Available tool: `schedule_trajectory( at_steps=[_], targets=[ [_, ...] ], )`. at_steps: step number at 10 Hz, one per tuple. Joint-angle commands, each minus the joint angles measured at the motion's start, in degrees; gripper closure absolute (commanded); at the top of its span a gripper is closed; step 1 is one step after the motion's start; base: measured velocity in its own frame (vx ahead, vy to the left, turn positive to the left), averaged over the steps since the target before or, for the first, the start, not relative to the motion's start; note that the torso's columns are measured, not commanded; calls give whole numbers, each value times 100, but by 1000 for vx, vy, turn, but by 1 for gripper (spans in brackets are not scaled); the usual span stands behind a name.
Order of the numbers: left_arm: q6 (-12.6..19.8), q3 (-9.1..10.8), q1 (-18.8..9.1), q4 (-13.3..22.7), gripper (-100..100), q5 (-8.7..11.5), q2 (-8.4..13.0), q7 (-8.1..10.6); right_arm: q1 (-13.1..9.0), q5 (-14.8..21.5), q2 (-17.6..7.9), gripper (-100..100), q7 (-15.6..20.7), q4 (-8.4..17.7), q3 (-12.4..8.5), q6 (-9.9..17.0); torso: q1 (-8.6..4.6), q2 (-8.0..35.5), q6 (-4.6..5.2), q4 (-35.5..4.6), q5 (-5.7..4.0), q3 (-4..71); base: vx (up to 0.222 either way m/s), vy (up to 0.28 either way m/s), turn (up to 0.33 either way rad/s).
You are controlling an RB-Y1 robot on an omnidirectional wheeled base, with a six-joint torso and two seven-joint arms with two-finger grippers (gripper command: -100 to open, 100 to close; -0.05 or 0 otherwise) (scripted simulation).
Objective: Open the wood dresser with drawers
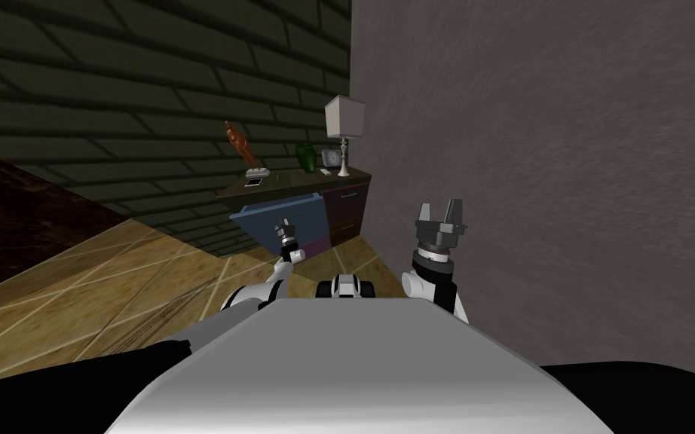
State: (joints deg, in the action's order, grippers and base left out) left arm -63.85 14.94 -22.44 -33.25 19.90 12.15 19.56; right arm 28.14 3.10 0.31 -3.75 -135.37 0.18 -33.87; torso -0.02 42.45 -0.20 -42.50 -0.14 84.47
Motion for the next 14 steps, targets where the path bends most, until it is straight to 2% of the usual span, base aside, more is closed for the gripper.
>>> schedule_trajectory(
  at_steps=[1,4,5,6,10,11,12,14],
  targets=[
    [-4,-1,-32,-31,100,4,1,0,-1,0,1,0,0,0,1,0,-14,18,8,7,6,-10,-128,-93,30],
    [-9,-2,-80,-78,100,11,4,0,-2,0,1,0,0,0,1,0,-11,23,12,-4,1,-14,-174,-93,21],
    [-29,-13,-75,32,100,3,-8,9,-2,0,1,0,0,0,1,0,-10,24,8,-9,-4,-14,-87,-48,-3],
    [239,-59,-122,-148,-100,-20,-39,-18,-1,0,0,0,0,0,0,0,5,-5,9,-9,-6,2,-27,-27,153],
    [747,-139,-259,-547,-100,-64,-66,-68,1,0,0,0,0,0,0,0,1,-25,21,23,13,15,-9,-24,124],
    [1002,-179,-327,-746,-100,-86,-80,-93,0,0,0,0,0,0,0,0,1,-17,21,20,13,10,-15,-30,199],
    [1002,-179,-327,-746,-100,-86,-80,-93,1,0,0,0,0,0,0,0,-4,-9,20,12,8,5,-11,-26,86],
    [1256,-219,-396,-945,-100,-108,-94,-118,0,0,0,0,0,0,0,0,-14,9,24,-5,-2,-6,-13,-15,91]
  ],
)
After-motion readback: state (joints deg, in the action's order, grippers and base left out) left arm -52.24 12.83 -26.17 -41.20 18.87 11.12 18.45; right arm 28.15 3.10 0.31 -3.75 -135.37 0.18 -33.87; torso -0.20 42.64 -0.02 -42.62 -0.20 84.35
